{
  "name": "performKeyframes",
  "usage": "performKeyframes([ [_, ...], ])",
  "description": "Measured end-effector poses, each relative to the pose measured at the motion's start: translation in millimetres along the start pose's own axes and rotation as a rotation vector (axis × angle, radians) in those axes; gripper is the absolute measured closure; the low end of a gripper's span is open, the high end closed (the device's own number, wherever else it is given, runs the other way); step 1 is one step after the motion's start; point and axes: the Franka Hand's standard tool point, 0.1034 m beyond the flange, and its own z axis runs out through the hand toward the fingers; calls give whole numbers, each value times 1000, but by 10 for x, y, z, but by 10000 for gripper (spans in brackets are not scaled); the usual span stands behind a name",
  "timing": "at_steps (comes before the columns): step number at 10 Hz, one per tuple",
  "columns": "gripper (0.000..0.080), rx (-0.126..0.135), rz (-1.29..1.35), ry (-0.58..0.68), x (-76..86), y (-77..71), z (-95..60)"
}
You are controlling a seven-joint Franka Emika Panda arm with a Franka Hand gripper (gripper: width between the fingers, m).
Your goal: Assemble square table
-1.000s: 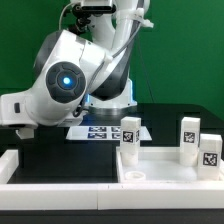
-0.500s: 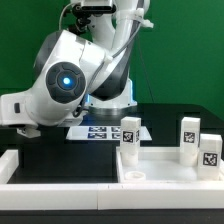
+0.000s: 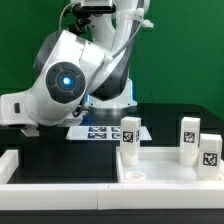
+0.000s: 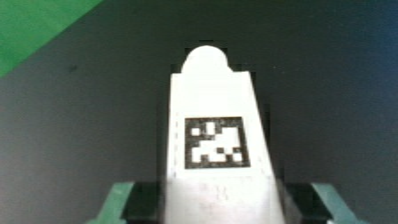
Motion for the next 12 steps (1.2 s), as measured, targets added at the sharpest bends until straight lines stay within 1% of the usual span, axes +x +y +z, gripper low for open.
performKeyframes([
  [1, 512, 0, 0, 0, 0, 0, -4],
  [2, 512, 1, -2, -1, -20, -4, -61],
  [3, 511, 12, -9, -23, -183, -4, -386],
  [4, 511, 13, -7, 18, -284, 41, -636],
  [5, 511, 33, 14, 41, -444, 139, -696],
  [6, 511, 61, 48, 16, -539, 245, -560],
  [7, 511, 58, 44, 14, -498, 251, -536],
  [8, 510, 38, 26, 82, -426, 273, -589],
  [9, 510, 28, 27, 159, -409, 274, -626],
  [10, 510, 21, 37, 207, -412, 169, -791],
  [11, 510, -7, 30, 286, -395, 54, -1151],
  [12, 510, -13, 48, 374, -421, -93, -1551],
])
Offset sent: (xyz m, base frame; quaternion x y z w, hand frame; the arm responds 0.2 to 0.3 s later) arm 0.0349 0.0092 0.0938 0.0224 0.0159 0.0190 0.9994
